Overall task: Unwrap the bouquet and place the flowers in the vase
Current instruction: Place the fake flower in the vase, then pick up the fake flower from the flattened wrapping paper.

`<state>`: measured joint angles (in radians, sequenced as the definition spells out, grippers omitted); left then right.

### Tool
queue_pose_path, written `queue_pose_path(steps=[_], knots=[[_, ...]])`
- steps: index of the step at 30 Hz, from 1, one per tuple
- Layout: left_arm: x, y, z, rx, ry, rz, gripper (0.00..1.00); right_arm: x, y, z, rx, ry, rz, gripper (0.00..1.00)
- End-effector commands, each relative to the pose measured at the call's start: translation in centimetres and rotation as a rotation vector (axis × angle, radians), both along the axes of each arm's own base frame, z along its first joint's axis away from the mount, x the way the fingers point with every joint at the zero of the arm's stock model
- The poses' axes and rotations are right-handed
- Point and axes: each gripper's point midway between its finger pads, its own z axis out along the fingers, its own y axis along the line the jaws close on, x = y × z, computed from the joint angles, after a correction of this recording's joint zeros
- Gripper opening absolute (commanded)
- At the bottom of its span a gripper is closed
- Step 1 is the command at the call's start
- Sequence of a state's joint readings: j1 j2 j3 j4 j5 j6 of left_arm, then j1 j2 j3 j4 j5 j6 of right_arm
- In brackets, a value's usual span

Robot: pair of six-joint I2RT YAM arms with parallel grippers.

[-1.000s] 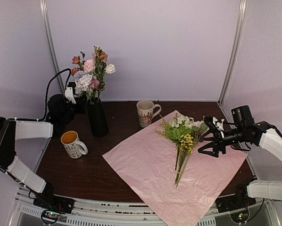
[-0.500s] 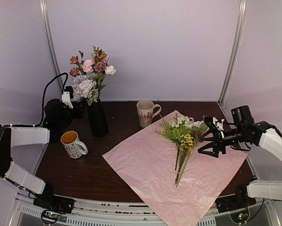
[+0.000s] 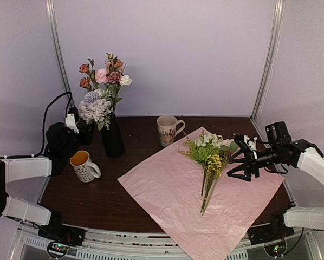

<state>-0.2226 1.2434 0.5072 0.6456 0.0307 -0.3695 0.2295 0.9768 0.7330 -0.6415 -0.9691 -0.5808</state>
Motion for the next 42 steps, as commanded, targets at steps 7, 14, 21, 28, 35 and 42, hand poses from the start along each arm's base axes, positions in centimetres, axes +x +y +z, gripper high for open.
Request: queue_pose_path(steps=[7,14,21,28,35,42], knots=[[-2.9,1.1,-0.3,-0.027,-0.017,0.042,0.37,0.4,0.3,0.9,0.015,-0.012,0.018,0.79],[-5.7,1.2,0.5,-0.022,0.054,0.052,0.34,0.4,0.2,0.8,0.005,-0.006,0.014,0.79],[-13.1,-4.5,-2.3,-0.012,0.216,-0.074,0.32,1.2,0.2,1.4,0.022,0.003,-0.025,0.80],[-16.9,-12.0,-4.4,0.101,0.241,-0.258,0.31,2.0,0.1,1.2,0.008,0.012,-0.052,0.79],[-19.5,-27.0,-5.1,0.482,0.203,-0.510,0.31,5.1,-1.6,1.3,-0.050,-0.049,-0.227,0.78],[-21.0,-39.2,-4.7,0.430,0.160,-0.793,0.31,9.1,-5.9,1.6,-0.095,-0.098,-0.526,0.79]])
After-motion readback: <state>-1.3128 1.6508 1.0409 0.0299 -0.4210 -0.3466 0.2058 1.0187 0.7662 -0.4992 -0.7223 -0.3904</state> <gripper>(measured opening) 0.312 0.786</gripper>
